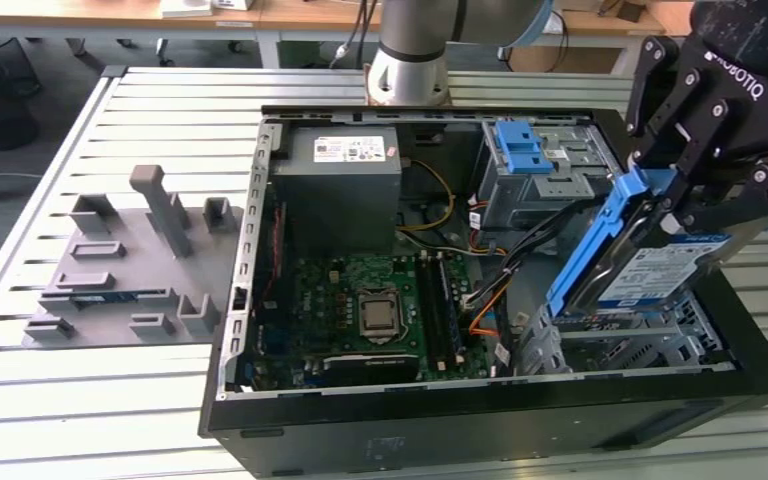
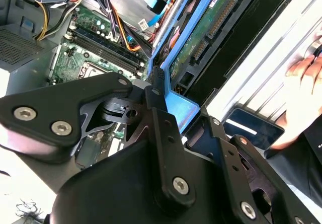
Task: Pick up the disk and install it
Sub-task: 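Insert the disk into the insertion slot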
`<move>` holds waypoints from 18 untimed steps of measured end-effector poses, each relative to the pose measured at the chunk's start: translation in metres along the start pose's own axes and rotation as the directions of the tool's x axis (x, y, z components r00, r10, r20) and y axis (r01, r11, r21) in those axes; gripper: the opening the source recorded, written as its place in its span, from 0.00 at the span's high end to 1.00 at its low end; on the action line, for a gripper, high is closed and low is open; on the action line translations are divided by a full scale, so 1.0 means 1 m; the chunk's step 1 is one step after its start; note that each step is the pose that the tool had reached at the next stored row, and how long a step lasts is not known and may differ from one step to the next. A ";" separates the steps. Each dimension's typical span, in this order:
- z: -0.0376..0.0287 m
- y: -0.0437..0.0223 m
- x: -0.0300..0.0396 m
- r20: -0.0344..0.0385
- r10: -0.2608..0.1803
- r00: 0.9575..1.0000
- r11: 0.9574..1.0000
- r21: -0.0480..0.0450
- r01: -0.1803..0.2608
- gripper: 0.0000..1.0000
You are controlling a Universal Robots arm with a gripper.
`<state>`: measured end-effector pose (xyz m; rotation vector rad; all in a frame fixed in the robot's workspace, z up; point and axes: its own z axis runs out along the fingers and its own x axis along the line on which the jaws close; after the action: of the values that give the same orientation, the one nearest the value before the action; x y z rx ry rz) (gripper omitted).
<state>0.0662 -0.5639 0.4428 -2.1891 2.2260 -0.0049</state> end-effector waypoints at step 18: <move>0.0042 -0.0020 0.0042 0.000 0.000 1.000 1.000 0.000 0.000 0.64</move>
<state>0.0682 -0.5681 0.4386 -2.1892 2.2263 -0.0052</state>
